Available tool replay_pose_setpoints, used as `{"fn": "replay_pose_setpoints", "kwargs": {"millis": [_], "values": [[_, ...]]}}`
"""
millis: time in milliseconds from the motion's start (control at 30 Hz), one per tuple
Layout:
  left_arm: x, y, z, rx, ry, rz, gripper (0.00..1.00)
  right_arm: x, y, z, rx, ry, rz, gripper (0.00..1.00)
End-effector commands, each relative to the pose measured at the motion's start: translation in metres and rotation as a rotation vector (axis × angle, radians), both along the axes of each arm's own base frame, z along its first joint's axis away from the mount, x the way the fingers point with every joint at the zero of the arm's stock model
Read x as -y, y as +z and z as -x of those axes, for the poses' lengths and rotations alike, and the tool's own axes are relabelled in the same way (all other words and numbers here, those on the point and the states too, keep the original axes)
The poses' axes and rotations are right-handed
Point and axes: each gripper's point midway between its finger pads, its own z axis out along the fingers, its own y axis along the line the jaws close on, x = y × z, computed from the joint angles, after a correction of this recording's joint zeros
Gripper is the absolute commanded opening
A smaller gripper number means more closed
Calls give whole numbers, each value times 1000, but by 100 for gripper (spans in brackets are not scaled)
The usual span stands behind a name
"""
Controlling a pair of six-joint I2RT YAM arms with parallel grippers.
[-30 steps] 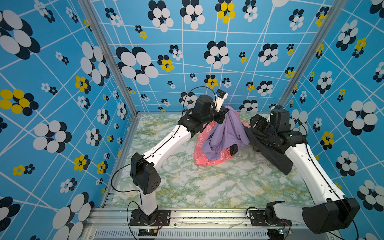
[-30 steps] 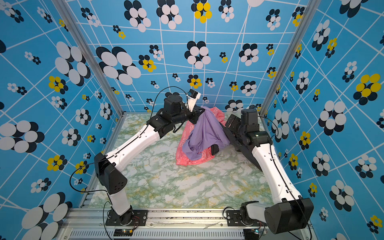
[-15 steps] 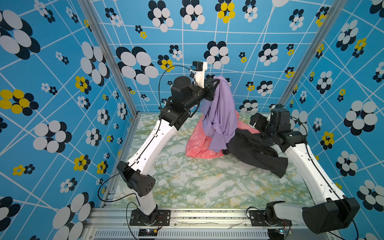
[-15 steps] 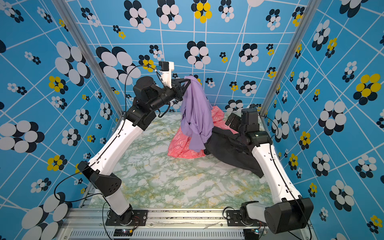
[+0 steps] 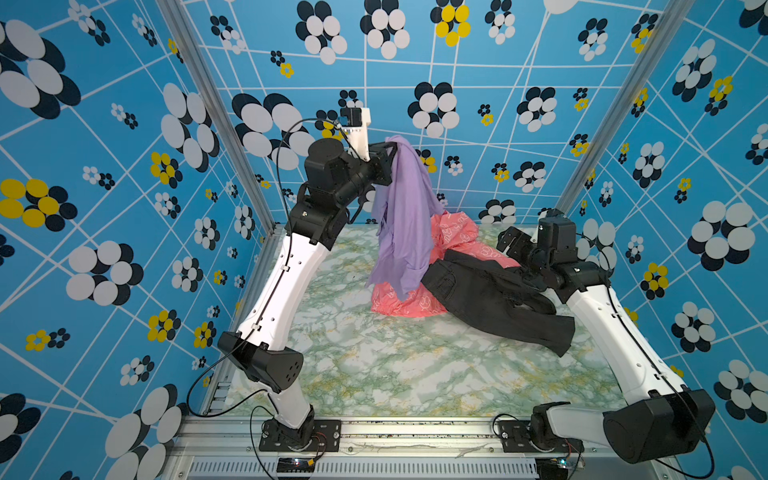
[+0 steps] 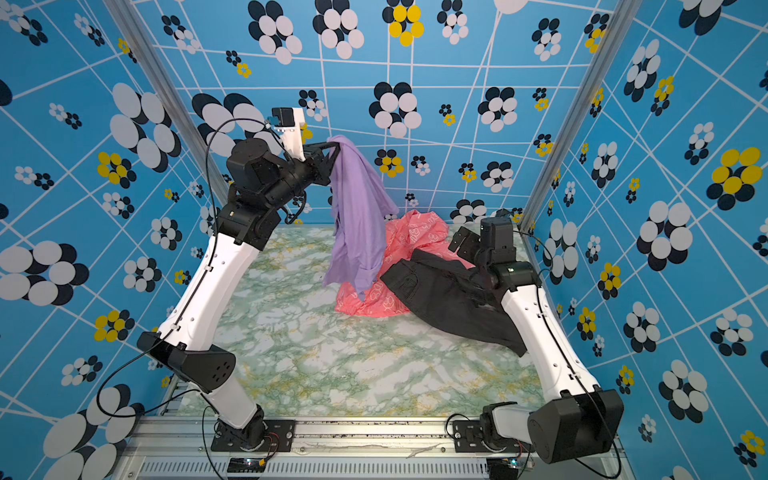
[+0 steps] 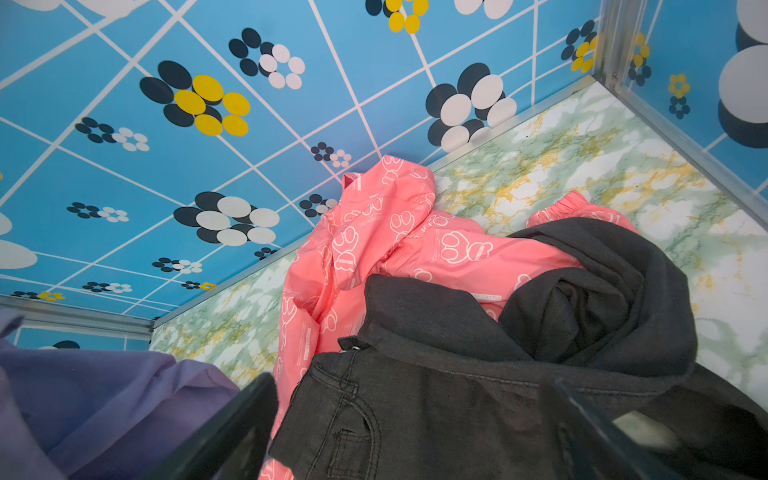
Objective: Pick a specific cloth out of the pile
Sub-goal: 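Carry the lavender shirt with the left gripper toward the empty table corner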
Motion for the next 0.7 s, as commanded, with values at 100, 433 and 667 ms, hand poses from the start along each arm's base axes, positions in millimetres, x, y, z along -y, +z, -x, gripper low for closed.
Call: {"fn": "replay_pose_setpoints", "kwargs": {"millis": [100,433,667], "values": [[-40,-8,-6,-65,112,5,0,-14,0,-15,20,60,-47,99],[-103,-62,-74,-199,279,100,0,-29,-3,-33,5,137,-54,99],[-146,-69,-147,-222,340,171,0,-35,-1,-42,-1,171,-44,99]]}}
